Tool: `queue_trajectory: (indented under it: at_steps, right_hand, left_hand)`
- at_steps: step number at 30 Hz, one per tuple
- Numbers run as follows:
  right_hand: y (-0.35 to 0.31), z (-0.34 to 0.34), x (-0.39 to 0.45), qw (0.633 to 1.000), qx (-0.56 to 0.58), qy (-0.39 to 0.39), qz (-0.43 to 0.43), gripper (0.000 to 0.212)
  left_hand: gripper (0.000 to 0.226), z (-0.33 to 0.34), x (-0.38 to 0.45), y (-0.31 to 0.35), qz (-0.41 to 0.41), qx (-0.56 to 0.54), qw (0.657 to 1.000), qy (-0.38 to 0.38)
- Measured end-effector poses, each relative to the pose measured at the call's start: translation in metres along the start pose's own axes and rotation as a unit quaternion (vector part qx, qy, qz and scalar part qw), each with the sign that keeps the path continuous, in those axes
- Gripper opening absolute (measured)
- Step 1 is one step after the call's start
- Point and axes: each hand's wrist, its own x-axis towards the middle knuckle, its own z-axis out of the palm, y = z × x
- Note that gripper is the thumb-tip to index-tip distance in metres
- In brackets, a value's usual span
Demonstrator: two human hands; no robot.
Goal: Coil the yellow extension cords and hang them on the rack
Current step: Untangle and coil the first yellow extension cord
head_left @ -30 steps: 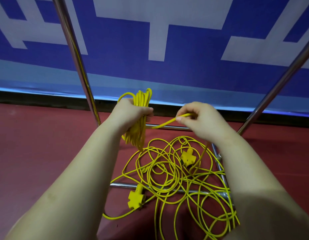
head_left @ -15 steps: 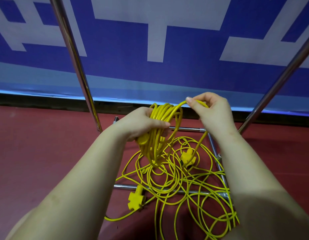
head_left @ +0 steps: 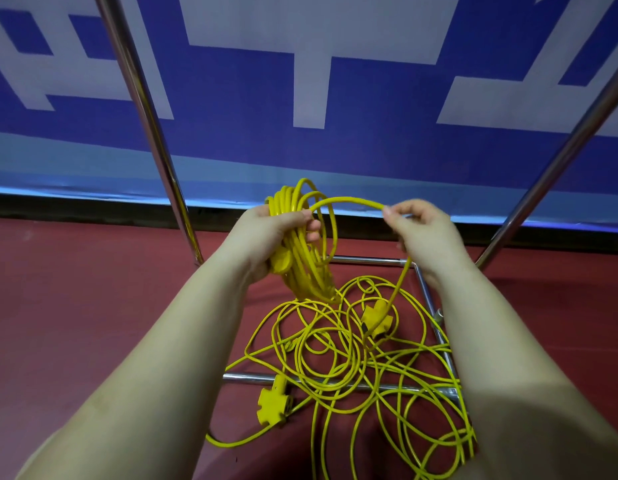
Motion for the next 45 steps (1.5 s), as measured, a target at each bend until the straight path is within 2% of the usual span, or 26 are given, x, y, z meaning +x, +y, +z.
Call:
queue_trajectory:
  at_steps: [2, 5, 10, 15, 17, 19, 21, 25, 27, 29, 31, 33, 37, 40, 45]
  right_hand:
    - [-0.006, -0.002, 0.000, 0.997, 0.030, 0.045, -0.051, 0.015]
    - [-0.014, -0.005, -0.003, 0.993, 0.027, 0.033, -0.108, 0.017]
    - [-0.018, -0.003, -0.009, 0.984, -0.070, -0.081, -0.144, 0.017]
    - [-0.023, -0.001, -0.017, 0.967, -0.107, -0.172, -0.156, 0.010]
    - [-0.022, 0.001, -0.019, 0.965, -0.119, -0.172, -0.161, 0.010]
    - [-0.018, 0.003, -0.018, 0.972, -0.112, -0.140, -0.153, 0.012]
    - [-0.014, 0.005, -0.016, 0.976, -0.119, -0.142, -0.114, 0.015]
    - [0.001, 0.005, -0.013, 0.938, -0.250, -0.240, -0.015, 0.026]
    - [0.002, 0.006, -0.012, 0.957, -0.203, -0.206, -0.015, 0.020]
    - [-0.005, 0.003, -0.011, 0.993, -0.050, -0.103, -0.034, 0.015]
    - [-0.012, -0.001, -0.008, 0.996, 0.052, 0.000, -0.077, 0.016]
    - [-0.012, -0.003, -0.006, 0.991, 0.065, 0.040, -0.108, 0.015]
    - [-0.008, -0.002, -0.003, 0.993, 0.013, 0.046, -0.106, 0.018]
    - [-0.009, -0.004, -0.003, 0.992, -0.041, 0.018, -0.122, 0.019]
    - [-0.011, -0.009, -0.005, 0.984, -0.119, -0.035, -0.125, 0.017]
  left_hand:
    - [0.002, -0.001, -0.001, -0.002, -0.011, 0.060, 0.998, -0.030]
    - [0.004, -0.002, -0.004, -0.005, -0.042, 0.099, 0.991, -0.080]
    - [0.010, 0.007, -0.011, -0.006, -0.068, 0.069, 0.985, -0.141]
    - [0.010, 0.012, -0.007, -0.012, -0.054, 0.065, 0.986, -0.144]
    - [0.008, 0.011, -0.005, -0.014, -0.043, 0.079, 0.986, -0.139]
    - [0.007, 0.011, -0.005, -0.015, -0.025, 0.100, 0.987, -0.127]
    - [0.007, 0.011, -0.004, -0.013, 0.000, 0.093, 0.990, -0.104]
    - [0.008, 0.007, -0.002, -0.008, 0.035, 0.015, 0.999, -0.033]
    - [0.008, 0.003, 0.001, -0.005, 0.038, -0.019, 0.999, -0.008]
    - [0.006, -0.002, 0.003, -0.004, 0.036, -0.019, 0.999, 0.005]
    - [0.006, -0.006, 0.004, -0.005, 0.034, 0.020, 0.999, -0.001]
    - [0.004, -0.008, 0.004, -0.008, 0.031, 0.066, 0.997, -0.022]
    - [0.003, -0.004, -0.001, -0.011, 0.015, 0.099, 0.991, -0.090]
    - [0.005, -0.001, -0.004, -0.013, 0.000, 0.125, 0.983, -0.136]
    - [0.013, 0.003, -0.006, -0.020, -0.050, 0.132, 0.977, -0.159]
